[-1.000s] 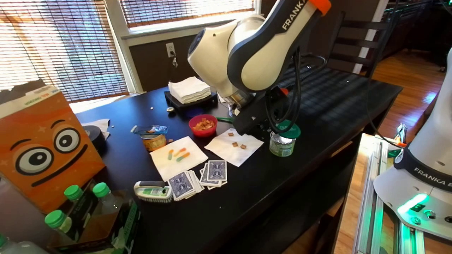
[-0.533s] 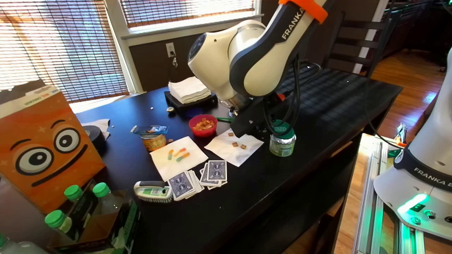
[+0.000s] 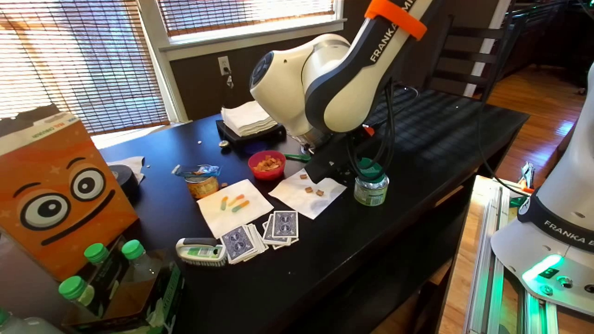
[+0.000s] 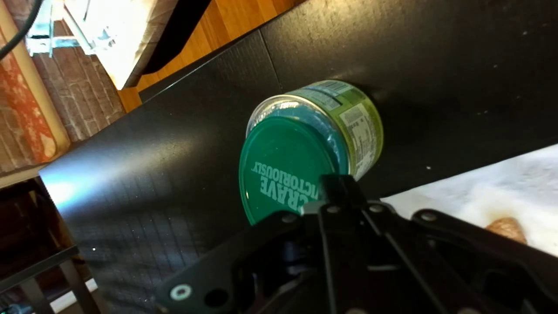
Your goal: Put the lid on the jar
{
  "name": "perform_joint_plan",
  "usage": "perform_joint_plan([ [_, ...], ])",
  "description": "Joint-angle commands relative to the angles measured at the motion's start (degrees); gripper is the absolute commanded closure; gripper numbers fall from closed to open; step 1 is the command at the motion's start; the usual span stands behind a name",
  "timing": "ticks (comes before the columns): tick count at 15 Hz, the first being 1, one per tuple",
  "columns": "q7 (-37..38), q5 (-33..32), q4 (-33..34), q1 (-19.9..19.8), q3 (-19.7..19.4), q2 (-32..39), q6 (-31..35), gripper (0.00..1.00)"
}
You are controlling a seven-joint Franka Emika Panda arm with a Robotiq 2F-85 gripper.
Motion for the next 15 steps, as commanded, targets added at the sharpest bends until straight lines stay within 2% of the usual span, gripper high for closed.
perform_joint_plan([
  [1, 0.60, -2.40, 0.81, 0.08, -0.24, 1.78, 0.71, 0.99],
  [15, -2.03, -2.91, -0.01, 0.18, -0.18, 3.20, 2.51, 0.99],
])
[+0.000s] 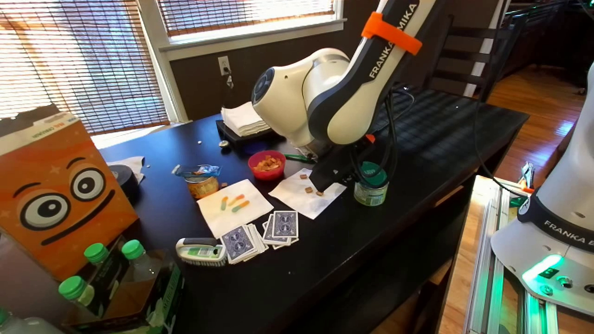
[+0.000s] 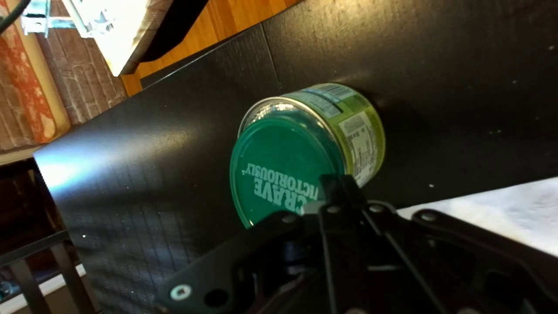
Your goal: Put the lid on the jar
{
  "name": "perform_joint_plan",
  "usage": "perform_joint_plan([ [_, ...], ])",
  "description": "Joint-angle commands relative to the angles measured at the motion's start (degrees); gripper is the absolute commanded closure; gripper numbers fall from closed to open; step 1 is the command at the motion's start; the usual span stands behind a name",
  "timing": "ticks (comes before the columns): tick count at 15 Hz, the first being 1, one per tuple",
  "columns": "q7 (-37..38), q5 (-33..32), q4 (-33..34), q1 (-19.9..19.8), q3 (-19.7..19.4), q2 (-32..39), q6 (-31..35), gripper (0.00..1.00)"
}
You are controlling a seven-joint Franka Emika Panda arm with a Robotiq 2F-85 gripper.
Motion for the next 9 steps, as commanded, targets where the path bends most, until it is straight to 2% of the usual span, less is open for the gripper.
perform_joint_plan([
  [1, -0.85, -0.82, 0.03, 0.12, -0.14, 0.49, 1.36, 0.99],
  [9, -3.49, 2.30, 0.42, -0.25, 0.03, 0.68, -1.01, 0.99],
])
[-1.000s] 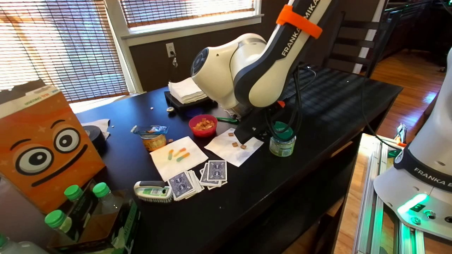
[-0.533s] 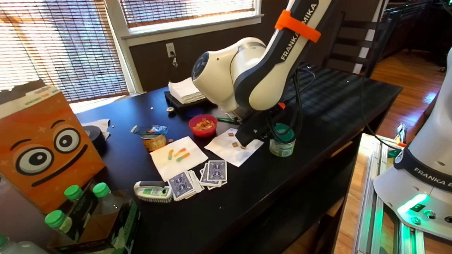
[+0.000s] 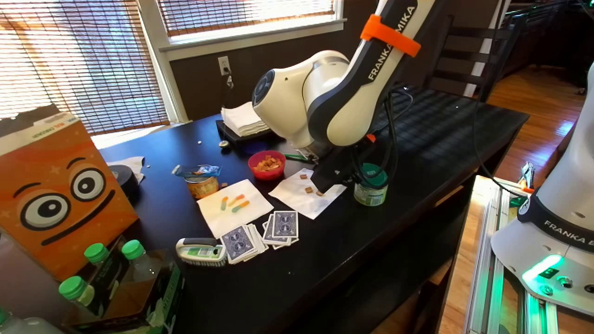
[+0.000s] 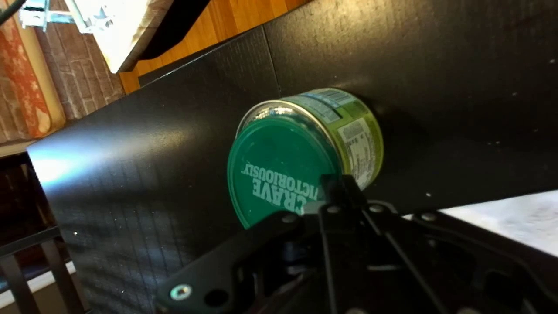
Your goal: Put the lid on the jar
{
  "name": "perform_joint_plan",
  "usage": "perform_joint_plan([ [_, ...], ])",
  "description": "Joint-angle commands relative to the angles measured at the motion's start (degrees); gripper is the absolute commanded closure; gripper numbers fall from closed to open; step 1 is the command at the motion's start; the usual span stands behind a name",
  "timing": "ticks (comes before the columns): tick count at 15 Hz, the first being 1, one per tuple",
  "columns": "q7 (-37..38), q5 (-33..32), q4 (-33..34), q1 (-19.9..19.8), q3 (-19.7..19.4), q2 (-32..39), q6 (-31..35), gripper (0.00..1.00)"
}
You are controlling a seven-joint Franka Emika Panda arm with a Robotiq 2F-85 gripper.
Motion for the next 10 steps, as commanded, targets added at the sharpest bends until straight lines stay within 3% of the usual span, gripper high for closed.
perform_joint_plan([
  [1, -1.63, 2.24, 0.40, -0.37, 0.04, 0.36, -1.00, 0.99],
  [10, -0.85, 4.07, 0.22, -0.72, -0.27, 0.37, 0.05, 0.99],
])
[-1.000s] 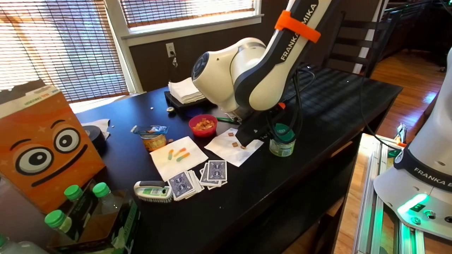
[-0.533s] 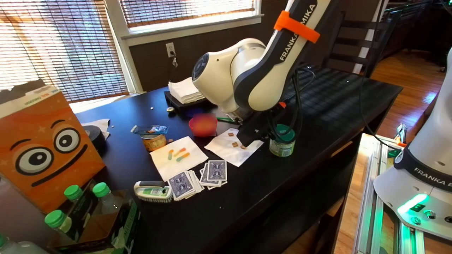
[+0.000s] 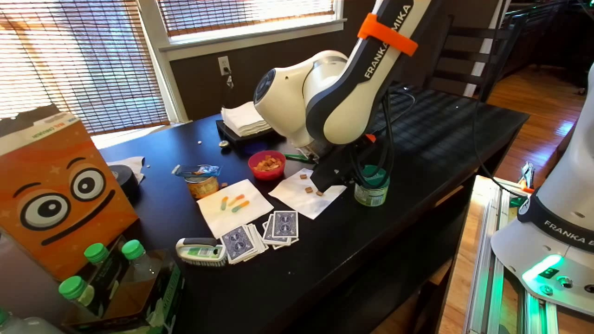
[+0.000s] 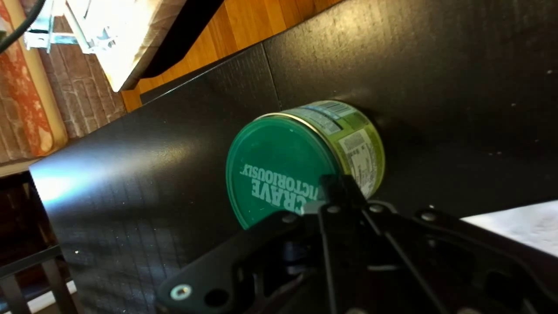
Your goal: Put the lid on the jar
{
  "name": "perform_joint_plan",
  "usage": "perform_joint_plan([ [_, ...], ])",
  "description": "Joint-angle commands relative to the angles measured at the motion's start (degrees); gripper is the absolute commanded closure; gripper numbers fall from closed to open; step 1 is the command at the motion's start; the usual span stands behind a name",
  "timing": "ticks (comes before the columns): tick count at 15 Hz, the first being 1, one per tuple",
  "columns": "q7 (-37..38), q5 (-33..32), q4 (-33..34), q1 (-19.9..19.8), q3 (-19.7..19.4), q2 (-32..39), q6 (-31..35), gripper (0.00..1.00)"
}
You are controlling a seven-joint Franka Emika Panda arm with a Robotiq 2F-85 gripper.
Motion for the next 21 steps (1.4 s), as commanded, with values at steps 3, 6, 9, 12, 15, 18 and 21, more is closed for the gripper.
perform_joint_plan([
  [3, -0.65, 2.05, -0.08, -0.44, -0.17, -0.09, 0.75, 0.68],
  [6, -0.58, 2.43, -0.38, -0.49, -0.20, -0.58, 1.05, 0.49],
  [9, -0.34, 2.73, -0.68, -0.47, -0.22, -1.18, 1.33, 0.29],
  [12, 0.09, 3.45, -1.70, -0.65, -0.24, -3.09, 1.44, 0.08],
  [15, 0.27, 4.86, -3.66, -1.21, -0.35, -6.35, 1.56, 0.00],
  [18, -1.20, 6.18, -7.75, -2.85, -0.69, -11.12, 3.89, 0.00],
  [21, -2.57, 5.48, -14.85, -5.15, -1.51, -18.22, 9.40, 0.00],
])
